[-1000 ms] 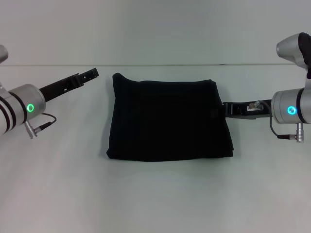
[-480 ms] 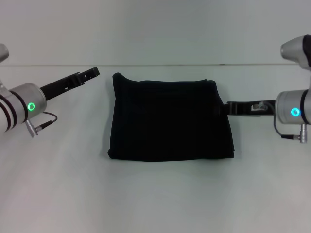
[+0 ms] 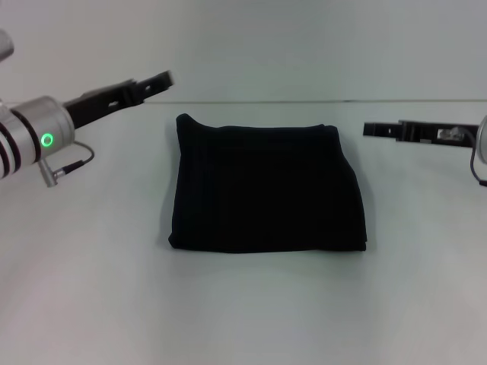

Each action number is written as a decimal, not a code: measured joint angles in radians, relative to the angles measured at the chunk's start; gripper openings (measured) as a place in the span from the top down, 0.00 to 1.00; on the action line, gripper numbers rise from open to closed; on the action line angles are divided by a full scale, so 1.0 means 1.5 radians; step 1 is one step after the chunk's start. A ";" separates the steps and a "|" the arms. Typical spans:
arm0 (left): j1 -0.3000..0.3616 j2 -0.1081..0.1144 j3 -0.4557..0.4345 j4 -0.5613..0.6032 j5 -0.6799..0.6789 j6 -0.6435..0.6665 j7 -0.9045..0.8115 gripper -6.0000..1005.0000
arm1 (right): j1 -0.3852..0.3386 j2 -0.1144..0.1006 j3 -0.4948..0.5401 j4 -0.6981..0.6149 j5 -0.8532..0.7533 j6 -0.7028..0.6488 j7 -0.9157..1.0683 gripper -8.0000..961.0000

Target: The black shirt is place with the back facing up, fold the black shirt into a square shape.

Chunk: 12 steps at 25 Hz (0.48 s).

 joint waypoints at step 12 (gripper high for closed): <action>-0.004 -0.001 0.028 0.015 0.028 0.243 0.198 0.13 | -0.043 -0.003 0.003 -0.004 0.131 -0.203 -0.306 0.18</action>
